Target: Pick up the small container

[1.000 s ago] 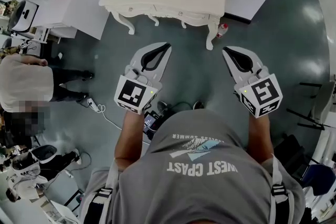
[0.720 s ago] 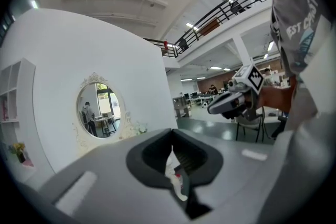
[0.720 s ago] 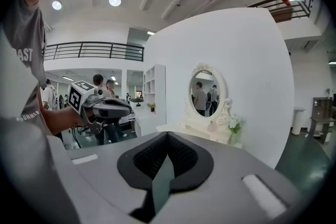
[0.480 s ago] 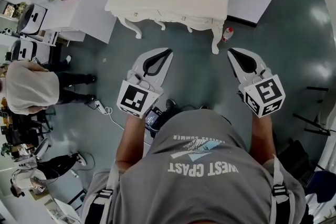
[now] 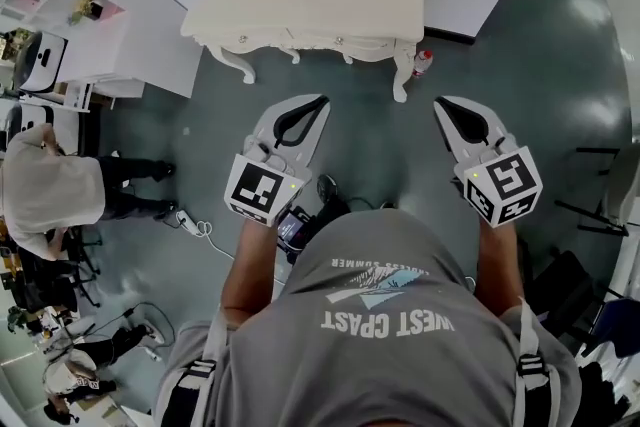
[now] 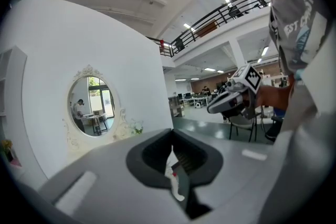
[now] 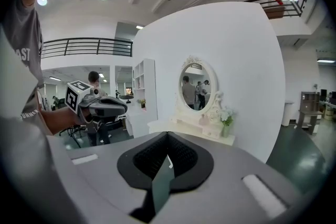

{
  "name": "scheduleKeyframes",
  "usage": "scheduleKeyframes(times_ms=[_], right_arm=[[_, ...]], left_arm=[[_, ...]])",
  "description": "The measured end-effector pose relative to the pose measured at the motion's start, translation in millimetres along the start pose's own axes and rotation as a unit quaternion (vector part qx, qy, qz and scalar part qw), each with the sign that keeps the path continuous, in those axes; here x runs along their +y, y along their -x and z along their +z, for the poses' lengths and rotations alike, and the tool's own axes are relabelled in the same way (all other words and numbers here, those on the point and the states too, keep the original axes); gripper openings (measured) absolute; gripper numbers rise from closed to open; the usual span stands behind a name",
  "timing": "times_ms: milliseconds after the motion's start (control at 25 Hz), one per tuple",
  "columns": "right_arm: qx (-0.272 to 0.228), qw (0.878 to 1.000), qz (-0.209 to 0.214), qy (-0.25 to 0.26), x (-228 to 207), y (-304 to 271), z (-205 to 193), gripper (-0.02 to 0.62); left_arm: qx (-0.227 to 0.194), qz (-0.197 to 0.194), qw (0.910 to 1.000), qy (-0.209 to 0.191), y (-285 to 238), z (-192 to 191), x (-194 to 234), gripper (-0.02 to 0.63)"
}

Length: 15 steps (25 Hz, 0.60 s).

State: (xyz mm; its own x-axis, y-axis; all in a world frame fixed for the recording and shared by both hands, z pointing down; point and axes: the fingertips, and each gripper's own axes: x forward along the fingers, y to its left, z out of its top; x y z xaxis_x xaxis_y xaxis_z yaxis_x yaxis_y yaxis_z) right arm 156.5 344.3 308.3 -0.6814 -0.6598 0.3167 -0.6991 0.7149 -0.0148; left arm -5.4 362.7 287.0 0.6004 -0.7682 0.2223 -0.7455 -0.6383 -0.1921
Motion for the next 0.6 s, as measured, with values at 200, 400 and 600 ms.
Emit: scheduleKeyframes(times_ms=[200, 400, 600], right_arm=[[0.001, 1.000, -0.024, 0.000, 8.4, -31.5, 16.3, 0.002], [-0.001, 0.999, -0.045, -0.004, 26.0, -68.0, 37.0, 0.002], [0.005, 0.998, -0.067, -0.002, 42.2, -100.7, 53.8, 0.002]], left_arm=[[-0.019, -0.026, 0.9995, -0.008, -5.2, -2.5, 38.9, 0.003], [-0.024, -0.050, 0.9984, -0.003, 1.5, -13.0, 80.6, 0.003], [-0.037, -0.070, 0.9968, -0.003, 9.1, -22.7, 121.9, 0.003]])
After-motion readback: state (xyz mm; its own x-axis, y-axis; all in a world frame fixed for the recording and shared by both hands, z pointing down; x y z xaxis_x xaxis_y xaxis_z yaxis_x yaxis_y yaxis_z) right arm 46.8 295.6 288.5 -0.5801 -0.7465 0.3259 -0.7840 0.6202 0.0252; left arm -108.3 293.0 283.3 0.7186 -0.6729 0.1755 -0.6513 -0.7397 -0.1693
